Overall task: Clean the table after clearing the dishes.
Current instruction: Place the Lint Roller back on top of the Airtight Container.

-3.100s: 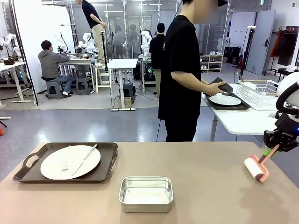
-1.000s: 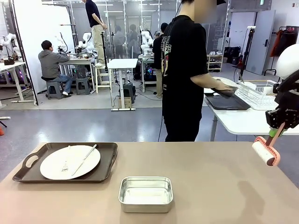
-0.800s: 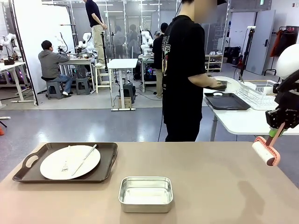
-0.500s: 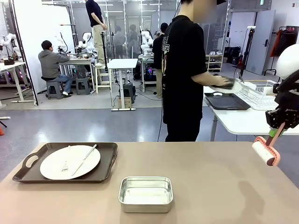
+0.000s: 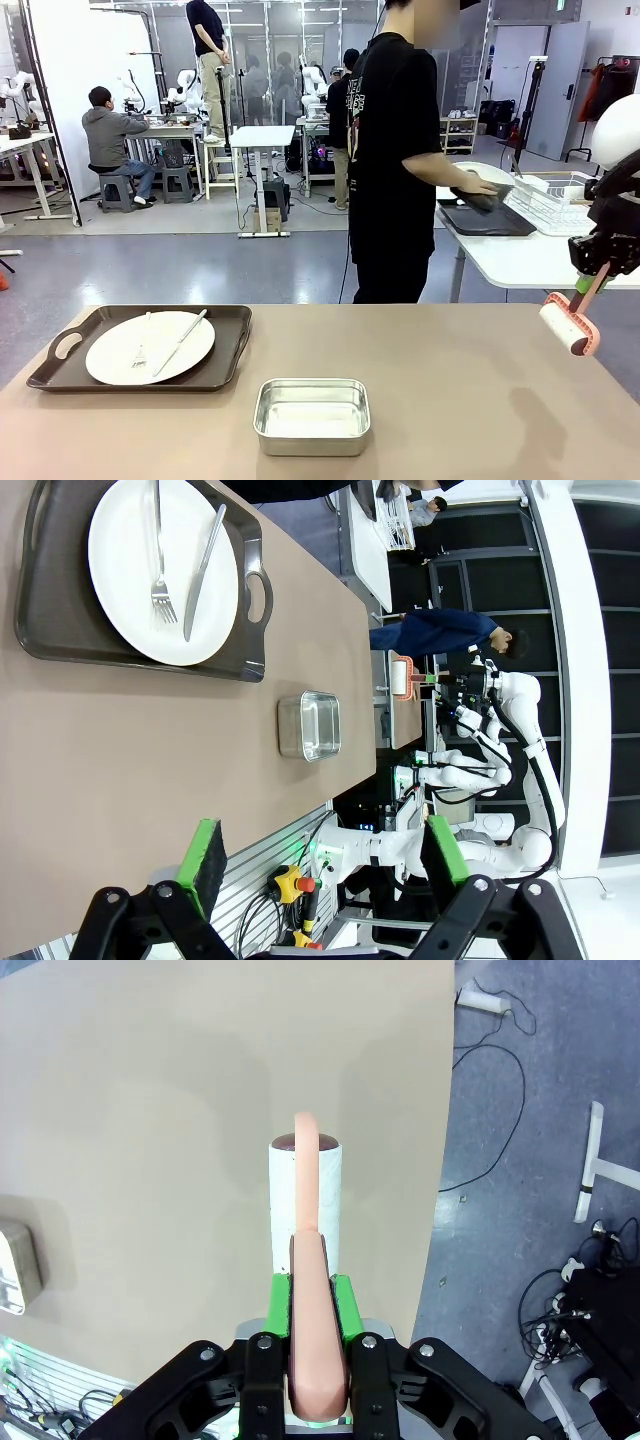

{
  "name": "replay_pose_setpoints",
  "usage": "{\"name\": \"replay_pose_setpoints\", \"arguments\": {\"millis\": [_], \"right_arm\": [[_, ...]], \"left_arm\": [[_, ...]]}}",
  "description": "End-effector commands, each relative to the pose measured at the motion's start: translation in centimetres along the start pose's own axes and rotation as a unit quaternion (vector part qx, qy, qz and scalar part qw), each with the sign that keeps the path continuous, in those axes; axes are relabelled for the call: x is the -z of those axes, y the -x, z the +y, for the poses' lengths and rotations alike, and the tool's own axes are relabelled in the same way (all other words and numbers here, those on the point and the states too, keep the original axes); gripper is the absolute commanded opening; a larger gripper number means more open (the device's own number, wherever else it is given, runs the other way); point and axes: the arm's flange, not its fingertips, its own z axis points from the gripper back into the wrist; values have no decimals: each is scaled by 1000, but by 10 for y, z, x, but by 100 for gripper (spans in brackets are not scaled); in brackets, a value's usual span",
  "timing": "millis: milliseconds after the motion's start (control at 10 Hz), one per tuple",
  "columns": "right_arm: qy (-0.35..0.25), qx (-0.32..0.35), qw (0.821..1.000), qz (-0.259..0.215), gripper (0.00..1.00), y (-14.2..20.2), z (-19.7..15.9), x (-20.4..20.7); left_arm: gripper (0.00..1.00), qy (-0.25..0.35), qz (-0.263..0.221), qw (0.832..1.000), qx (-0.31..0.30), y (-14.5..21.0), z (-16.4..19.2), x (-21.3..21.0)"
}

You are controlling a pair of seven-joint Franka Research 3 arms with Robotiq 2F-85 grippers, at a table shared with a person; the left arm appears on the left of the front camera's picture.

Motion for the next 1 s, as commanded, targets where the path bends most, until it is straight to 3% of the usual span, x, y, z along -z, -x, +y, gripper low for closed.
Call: {"name": "replay_pose_setpoints", "arguments": {"millis": [0,300,500,700,900], "right_arm": [[4,-43,999,-22,21,2,19,-10],[-25,-173,982,-65,21,14,103,-60],[-37,-268,961,-61,21,25,165,-81],[-44,-382,920,-69,21,38,247,-98],[-71,-505,859,-51,21,55,331,-96]], "left_arm": [[100,-1,-3,1000,1,0,-1,-2],[100,-1,-3,1000,1,0,-1,-2],[100,-1,-3,1000,1,0,-1,-2],[100,-1,-3,1000,1,0,-1,-2],[100,-1,-3,1000,1,0,-1,-2]]}}
